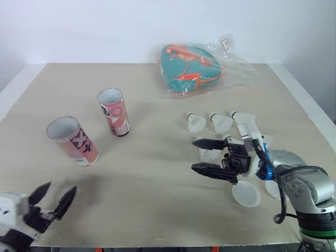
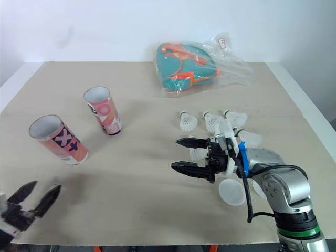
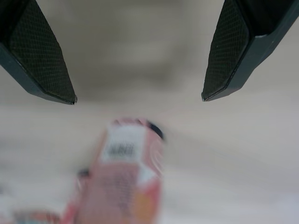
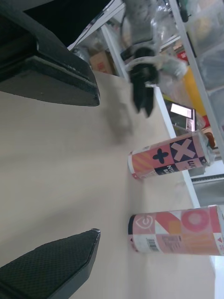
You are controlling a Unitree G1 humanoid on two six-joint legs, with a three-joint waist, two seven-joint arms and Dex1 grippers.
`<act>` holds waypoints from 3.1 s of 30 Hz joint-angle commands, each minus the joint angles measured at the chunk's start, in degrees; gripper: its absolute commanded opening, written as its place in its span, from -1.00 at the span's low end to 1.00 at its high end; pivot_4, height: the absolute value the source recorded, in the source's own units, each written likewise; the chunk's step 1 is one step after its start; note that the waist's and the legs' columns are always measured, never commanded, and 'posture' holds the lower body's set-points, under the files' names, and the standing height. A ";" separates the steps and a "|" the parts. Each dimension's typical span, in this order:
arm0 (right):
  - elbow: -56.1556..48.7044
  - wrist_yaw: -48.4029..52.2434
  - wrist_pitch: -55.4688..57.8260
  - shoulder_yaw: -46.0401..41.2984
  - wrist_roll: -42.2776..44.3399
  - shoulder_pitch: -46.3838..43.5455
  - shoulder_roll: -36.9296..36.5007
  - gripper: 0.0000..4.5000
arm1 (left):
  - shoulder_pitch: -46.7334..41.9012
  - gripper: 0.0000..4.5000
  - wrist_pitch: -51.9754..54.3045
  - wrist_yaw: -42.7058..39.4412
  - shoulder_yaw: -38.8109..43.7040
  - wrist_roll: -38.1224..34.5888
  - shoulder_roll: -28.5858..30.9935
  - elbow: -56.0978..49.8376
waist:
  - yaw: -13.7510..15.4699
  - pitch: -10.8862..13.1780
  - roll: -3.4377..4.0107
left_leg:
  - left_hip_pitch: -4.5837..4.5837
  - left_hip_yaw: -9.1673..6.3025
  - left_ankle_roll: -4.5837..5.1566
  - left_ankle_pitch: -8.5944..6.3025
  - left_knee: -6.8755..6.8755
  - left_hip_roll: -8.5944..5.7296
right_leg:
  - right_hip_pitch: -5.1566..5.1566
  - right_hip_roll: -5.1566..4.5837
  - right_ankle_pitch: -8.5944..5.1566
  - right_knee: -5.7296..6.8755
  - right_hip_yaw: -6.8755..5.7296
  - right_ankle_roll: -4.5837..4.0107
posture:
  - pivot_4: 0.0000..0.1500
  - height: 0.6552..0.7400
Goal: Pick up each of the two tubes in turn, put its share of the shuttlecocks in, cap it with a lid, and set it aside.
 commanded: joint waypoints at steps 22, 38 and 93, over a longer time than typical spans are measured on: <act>-12.42 -12.77 1.75 -5.63 6.27 7.43 0.72 1.00 | -23.43 0.99 -5.86 8.45 -10.96 14.40 4.60 13.48 | 0.12 0.00 -0.03 | -0.07 -0.43 -0.03 0.03 0.04 0.00 | 0.02 0.16 0.05 0.14 -0.19 -0.06 | 1.00 0.97; -17.55 -19.32 1.44 -8.12 10.15 10.68 0.25 1.00 | -34.49 0.99 -11.26 4.53 -13.80 16.82 7.20 28.43 | 0.10 -0.01 -0.01 | -0.10 -0.57 -0.05 0.06 0.04 0.01 | 0.02 0.21 0.07 0.18 -0.25 -0.09 | 1.00 0.97; -22.25 -31.36 3.44 -6.87 9.66 14.44 -0.72 1.00 | -39.85 0.64 -33.19 -25.08 -29.23 22.01 26.07 27.67 | 0.15 0.02 0.07 | -0.14 -0.63 -0.12 0.28 0.02 0.06 | -0.02 0.23 0.16 0.22 -0.34 -0.16 | 1.00 0.97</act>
